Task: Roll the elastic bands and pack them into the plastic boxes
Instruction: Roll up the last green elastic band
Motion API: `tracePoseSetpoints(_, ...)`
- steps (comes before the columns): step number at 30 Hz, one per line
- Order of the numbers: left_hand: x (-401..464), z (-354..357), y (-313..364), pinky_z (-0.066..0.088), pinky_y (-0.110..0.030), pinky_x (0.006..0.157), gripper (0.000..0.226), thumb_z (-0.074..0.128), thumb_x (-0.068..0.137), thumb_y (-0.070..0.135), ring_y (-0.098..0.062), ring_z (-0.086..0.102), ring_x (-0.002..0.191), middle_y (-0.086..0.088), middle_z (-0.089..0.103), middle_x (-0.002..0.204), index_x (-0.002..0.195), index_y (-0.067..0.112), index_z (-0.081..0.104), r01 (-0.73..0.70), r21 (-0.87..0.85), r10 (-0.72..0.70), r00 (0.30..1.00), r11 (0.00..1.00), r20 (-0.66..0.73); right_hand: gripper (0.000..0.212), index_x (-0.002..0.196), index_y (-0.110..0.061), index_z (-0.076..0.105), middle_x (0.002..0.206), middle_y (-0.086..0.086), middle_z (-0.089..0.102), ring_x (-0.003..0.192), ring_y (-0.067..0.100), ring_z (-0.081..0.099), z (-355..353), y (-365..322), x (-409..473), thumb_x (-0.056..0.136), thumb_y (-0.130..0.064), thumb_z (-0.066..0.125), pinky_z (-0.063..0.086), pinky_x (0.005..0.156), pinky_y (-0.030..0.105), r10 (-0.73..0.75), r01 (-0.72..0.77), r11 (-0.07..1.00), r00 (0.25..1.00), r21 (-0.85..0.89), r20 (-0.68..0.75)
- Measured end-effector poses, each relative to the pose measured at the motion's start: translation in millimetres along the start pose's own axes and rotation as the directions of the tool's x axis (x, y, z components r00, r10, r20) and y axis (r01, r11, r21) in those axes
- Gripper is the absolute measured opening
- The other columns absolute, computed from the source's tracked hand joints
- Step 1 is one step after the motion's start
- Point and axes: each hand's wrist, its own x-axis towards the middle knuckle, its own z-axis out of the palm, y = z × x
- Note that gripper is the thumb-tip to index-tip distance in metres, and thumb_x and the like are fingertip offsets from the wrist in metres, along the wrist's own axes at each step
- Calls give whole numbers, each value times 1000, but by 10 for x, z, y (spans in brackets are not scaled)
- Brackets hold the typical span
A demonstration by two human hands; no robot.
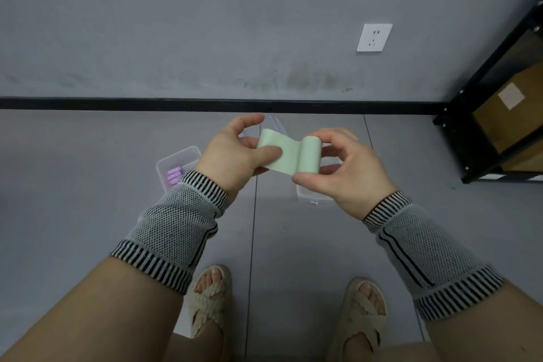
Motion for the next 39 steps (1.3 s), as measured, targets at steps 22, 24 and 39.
tracePoseSetpoints(22, -11, 64, 20, 58, -28, 61, 12, 61, 86, 4, -18, 66, 74, -11, 62, 87, 92, 12, 55, 43, -116, -57, 991, 992, -123, 52, 101, -31, 63, 91, -9, 69, 81, 7, 69, -86, -12, -1, 57, -19, 88, 56, 82, 29, 1, -1, 1000, 1000, -23, 9)
tracePoseSetpoints(24, -72, 131, 12, 58, -30, 62, 12, 60, 87, 3, -20, 66, 75, -13, 60, 87, 90, 13, 54, 13, -70, -19, 996, 997, -89, 50, 104, -30, 63, 94, -12, 61, 82, 5, 64, -35, -17, 13, 60, -26, 86, 55, 83, 31, -85, 85, 957, 996, -278, 12)
tracePoseSetpoints(39, -114, 273, -44, 56, -28, 72, 53, 82, 67, 18, -10, 63, 79, -1, 61, 100, 111, 22, 52, -74, 259, 79, 997, 963, -10, 43, 107, -14, 61, 100, 2, 48, 88, 19, 52, 142, -36, 8, 69, -30, 75, 40, 71, 27, -232, 179, 772, 973, -610, -8)
